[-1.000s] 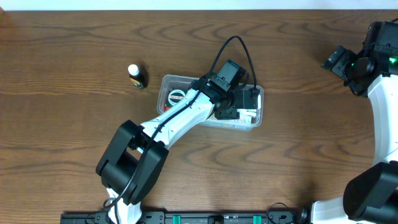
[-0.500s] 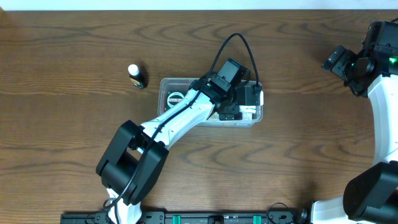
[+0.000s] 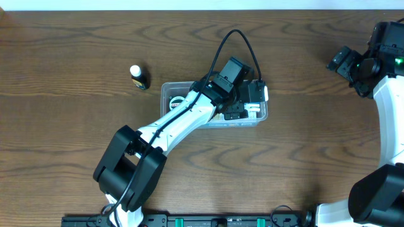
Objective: Pack container
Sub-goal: 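Move the left gripper to the brown bottle and grasp it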
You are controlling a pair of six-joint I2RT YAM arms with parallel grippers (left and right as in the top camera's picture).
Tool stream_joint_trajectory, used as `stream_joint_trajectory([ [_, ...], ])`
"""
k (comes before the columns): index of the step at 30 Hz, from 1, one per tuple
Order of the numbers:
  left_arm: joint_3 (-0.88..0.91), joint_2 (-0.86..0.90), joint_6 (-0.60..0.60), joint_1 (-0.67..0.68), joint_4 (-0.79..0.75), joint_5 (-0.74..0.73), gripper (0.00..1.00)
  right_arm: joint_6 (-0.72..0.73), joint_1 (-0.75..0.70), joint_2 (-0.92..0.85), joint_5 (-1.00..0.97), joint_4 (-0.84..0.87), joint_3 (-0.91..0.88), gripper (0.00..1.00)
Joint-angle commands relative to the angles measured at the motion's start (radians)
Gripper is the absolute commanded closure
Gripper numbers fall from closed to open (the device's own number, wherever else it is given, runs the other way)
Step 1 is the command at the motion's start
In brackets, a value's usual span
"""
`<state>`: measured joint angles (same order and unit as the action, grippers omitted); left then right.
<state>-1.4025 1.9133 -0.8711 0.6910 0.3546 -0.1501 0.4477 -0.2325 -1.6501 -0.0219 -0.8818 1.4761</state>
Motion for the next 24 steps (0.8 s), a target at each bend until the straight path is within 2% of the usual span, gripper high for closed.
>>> stream_joint_trajectory([
  [1,-0.006,-0.053,0.018,-0.002,-0.002,0.012,0.02,0.011,-0.002,-0.005,-0.004,-0.001,0.0,0.01],
  [4,-0.007,-0.089,0.058,-0.011,-0.016,0.072,0.02,0.011,-0.002,-0.005,-0.004,-0.001,0.0,0.01],
  [6,-0.007,-0.127,0.167,-0.034,-0.054,0.146,0.02,0.011,-0.002,-0.005,-0.004,-0.001,0.0,0.01],
  [9,-0.007,-0.185,0.317,-0.086,-0.077,0.179,0.02,0.011,-0.002,-0.005,-0.003,-0.001,0.0,0.01],
  [11,-0.007,-0.23,0.49,-0.141,-0.072,0.218,0.02,0.011,-0.002,-0.005,-0.004,-0.002,0.0,0.01],
  [13,-0.007,-0.279,0.792,-0.214,-0.023,0.257,0.02,0.011,-0.002,-0.005,-0.004,-0.002,0.0,0.01],
  [15,-0.007,-0.325,1.038,-0.299,0.076,0.255,0.02,0.011,-0.002,-0.005,-0.004,-0.001,0.0,0.01],
  [17,-0.007,-0.359,1.168,-0.373,0.181,0.248,0.02,0.011,-0.002,-0.005,-0.004,-0.002,0.0,0.01],
  [21,-0.007,-0.391,1.199,-0.483,0.351,0.232,0.02,0.011,-0.002,-0.005,-0.004,-0.002,0.0,0.01],
  [24,-0.007,-0.387,1.197,-0.513,0.393,0.232,0.02,0.011,-0.002,-0.005,-0.004,-0.002,0.0,0.01],
])
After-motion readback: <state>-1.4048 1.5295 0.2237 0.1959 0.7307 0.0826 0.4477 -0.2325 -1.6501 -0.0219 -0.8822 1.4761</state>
